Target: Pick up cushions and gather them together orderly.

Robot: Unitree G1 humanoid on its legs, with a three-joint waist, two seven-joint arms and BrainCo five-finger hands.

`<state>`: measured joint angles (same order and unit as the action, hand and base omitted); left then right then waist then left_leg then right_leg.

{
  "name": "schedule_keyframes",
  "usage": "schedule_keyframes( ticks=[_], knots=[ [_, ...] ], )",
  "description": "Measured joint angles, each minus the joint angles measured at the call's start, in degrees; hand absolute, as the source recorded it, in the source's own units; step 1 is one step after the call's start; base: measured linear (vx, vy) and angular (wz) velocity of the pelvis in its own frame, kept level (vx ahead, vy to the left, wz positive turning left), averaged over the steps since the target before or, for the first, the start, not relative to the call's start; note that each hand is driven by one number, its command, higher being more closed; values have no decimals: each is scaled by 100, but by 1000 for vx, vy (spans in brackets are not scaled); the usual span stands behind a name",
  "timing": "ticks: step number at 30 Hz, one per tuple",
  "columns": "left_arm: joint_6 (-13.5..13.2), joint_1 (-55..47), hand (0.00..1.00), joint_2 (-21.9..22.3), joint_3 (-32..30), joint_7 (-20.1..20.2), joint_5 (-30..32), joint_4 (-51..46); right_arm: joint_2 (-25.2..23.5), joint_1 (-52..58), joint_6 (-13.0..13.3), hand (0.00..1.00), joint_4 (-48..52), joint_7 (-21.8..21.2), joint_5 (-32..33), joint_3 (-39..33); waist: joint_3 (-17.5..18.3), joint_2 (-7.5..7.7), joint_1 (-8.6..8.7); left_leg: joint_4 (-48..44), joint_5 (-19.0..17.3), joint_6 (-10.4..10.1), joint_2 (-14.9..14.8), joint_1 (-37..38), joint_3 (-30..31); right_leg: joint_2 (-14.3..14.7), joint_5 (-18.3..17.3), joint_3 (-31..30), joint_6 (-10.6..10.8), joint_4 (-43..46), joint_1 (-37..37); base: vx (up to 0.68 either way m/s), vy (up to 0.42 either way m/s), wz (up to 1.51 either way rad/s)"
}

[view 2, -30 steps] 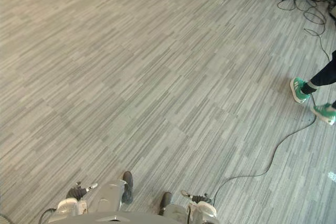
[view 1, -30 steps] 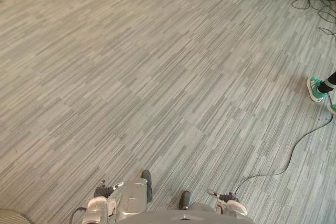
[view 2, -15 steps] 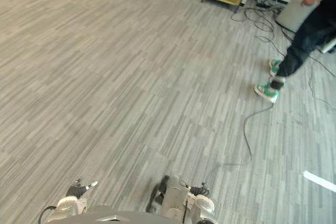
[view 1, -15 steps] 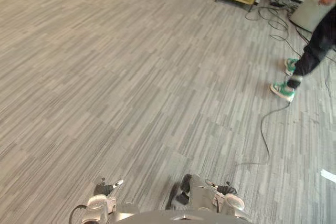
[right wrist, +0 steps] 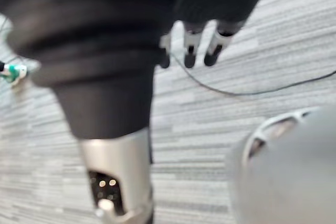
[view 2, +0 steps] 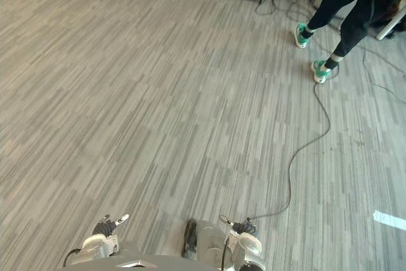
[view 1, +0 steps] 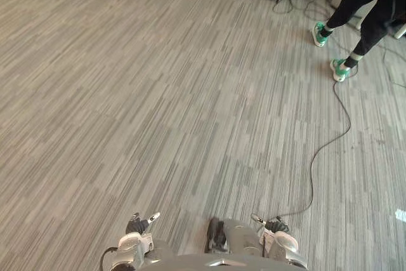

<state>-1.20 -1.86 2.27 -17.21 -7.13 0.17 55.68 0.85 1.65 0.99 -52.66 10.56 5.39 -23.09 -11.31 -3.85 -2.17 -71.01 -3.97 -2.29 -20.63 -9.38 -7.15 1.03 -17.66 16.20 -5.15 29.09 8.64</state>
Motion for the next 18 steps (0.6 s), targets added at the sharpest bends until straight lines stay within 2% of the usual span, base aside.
schedule_keyframes(
  ticks=[1, 3, 4, 5, 6, 7, 8, 9, 10, 11, 12, 13, 14, 15, 16, 17, 18],
  knots=[
    [-1, -26, 0, 17, -15, -7, -2, -79, 12, 51, -6, 0, 4, 6, 63, 1, 4, -25, -18, -41, -121, 64, 20, -275, -93, 23, -38, -68, 36, -226, -310, 408, 35, -19],
    [-11, -64, 0, 9, 41, -10, -1, -215, 30, 103, -16, 0, -10, 25, 159, 47, 8, -20, -59, 141, -370, 42, 156, -713, -254, 19, -67, -171, 86, -610, -755, 403, 85, -23],
    [-29, -62, 0, -4, 188, -9, -2, -313, 44, 111, -17, 0, -55, 32, 175, 60, 11, -7, -151, 740, -668, 30, 335, -1026, -437, -49, -49, -302, 139, -923, -1086, 334, 111, -44],
    [-41, -60, 0, -7, 216, -9, -2, -345, 41, 106, -24, 0, -60, 38, 189, 77, 15, 5, -192, 1036, -759, 42, 398, -1100, -543, -99, -57, -354, 195, -1005, -1170, 577, 232, -60],
    [-64, -29, 0, -5, 273, -7, -1, -356, 49, 116, -30, 0, -46, 73, 205, 175, 4, 12, -213, 1860, -898, 51, 558, -1275, -746, -188, -83, -475, 351, -1256, -1474, 523, 232, -39],
    [-73, -13, 0, -16, 310, -7, 0, -356, 51, 116, -32, 0, -51, 78, 205, 225, 4, 32, -225, 2325, -891, 27, 683, -1318, -806, -261, -94, -518, 423, -1366, -1594, 663, 310, -40],
    [-79, 12, 0, -39, 418, -12, 3, -347, 46, 94, -27, 0, -85, 77, 206, 218, 17, 71, -265, 3475, -720, -96, 947, -1324, -849, -395, -139, -592, 550, -1527, -1772, 464, 231, -36],
    [-112, -6, 0, -46, 522, -8, -5, -331, 51, 18, -9, 0, -262, 69, 201, 143, 32, 74, -307, 4835, 46, -67, 1186, -1197, -808, -463, -205, -712, 633, -1706, -1947, 461, 232, -43],
    [-134, 2, 0, -49, 534, -9, -5, -329, 62, 7, -20, 0, -337, 75, 205, 133, 33, 116, -375, 4985, 522, 49, 1260, -1054, -815, -495, -227, -850, 647, -1811, -2035, 472, 185, -40],
    [-147, 79, 0, -114, 638, -11, 29, -323, -29, -83, -34, 0, -469, 70, 203, 175, 67, 239, -393, 4913, 236, 155, 1393, -1003, -929, -545, -78, -1155, 523, -2042, -2173, 469, 164, -23],
    [-159, 95, 0, -132, 668, -10, 64, -318, -70, -128, -34, 0, -462, 63, 202, 190, 77, 253, -377, 4755, 150, 260, 1376, -1055, -924, -493, 138, -1296, 493, -2155, -2214, 480, 162, -19],
    [-179, 105, 0, -188, 626, 6, 34, -301, -126, -196, -36, 0, -490, 59, 199, 147, 67, 261, -389, 4315, -87, 403, 1265, -1119, -927, -477, 531, -1439, 524, -2207, -2302, 478, 205, -18],
    [-187, 114, 0, -210, 578, 28, 5, -332, -168, -235, -52, 0, -516, 57, 190, 59, 53, 270, -440, 3638, -244, 469, 1085, -1268, -924, -482, 771, -1620, 542, -2126, -2395, 520, 298, -17],
    [-213, 145, 0, -273, 561, 39, 37, -314, -216, -197, -80, 0, -523, 65, 170, -42, 129, 415, -465, 3443, -507, 524, 1341, -1436, -727, -604, 777, -1803, 691, -1740, -2379, 470, 301, -10],
    [-202, 93, 0, -282, 600, 38, 76, -285, -212, -112, -80, 0, -536, 66, 122, -57, 283, 474, -453, 3838, -519, 575, 1516, -1296, -599, -677, 696, -1871, 822, -1306, -2210, 404, 313, -27],
    [-225, -3, 0, -309, 618, 39, 8, -251, -178, -31, -56, 0, -626, 51, 66, -15, 419, 646, -470, 3963, -833, 588, 1726, -1065, -655, -795, 558, -2090, 1254, 349, -1623, 342, 207, -25],
    [-218, 8, 0, -422, 692, 38, 26, -179, -188, -51, -60, 0, -684, 21, 43, -16, 419, 710, -435, 3976, -999, 583, 1844, -940, -726, -891, 744, -2199, 1568, 1137, -1299, 476, 197, -19]
  ],
)
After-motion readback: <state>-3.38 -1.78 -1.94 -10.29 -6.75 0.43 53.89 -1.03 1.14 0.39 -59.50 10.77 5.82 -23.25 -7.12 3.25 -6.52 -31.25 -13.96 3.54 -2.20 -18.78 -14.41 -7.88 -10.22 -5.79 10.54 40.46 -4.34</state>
